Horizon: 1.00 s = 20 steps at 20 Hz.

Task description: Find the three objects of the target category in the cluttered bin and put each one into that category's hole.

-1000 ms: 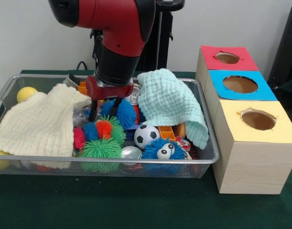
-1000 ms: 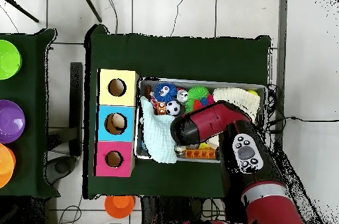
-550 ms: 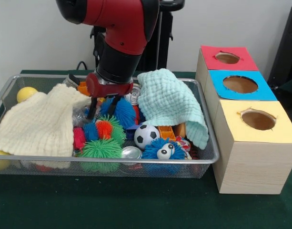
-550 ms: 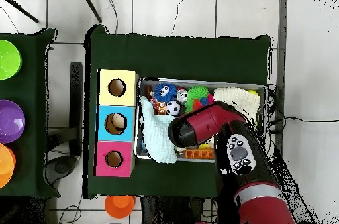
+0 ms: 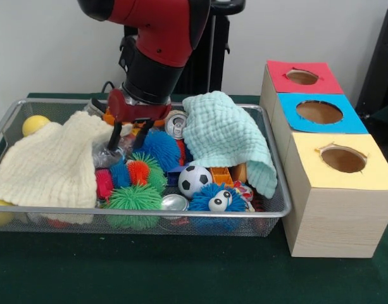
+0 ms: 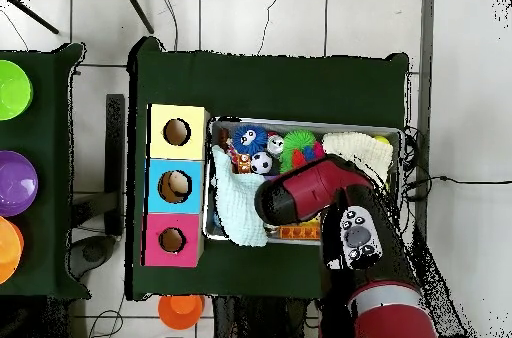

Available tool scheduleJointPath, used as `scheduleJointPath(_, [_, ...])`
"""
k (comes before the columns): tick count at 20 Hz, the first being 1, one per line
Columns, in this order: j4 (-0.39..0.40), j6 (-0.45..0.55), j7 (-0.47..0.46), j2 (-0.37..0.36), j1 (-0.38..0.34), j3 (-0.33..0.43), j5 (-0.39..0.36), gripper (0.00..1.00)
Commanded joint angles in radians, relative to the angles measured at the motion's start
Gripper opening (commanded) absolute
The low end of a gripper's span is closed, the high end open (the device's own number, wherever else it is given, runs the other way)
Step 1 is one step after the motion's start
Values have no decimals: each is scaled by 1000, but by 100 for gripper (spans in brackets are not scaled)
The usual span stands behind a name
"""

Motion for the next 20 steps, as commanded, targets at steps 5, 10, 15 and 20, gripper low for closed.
scheduleJointPath(5, [-63, 73, -112, 80, -26, 7, -49, 100])
scheduleJointPath(10, [-74, 52, -118, 140, -49, 31, -38, 100])
scheduleJointPath(15, [-88, 69, -122, 144, -39, 28, -38, 100])
scheduleJointPath(20, [-100, 106, -132, 147, -17, 10, -42, 0])
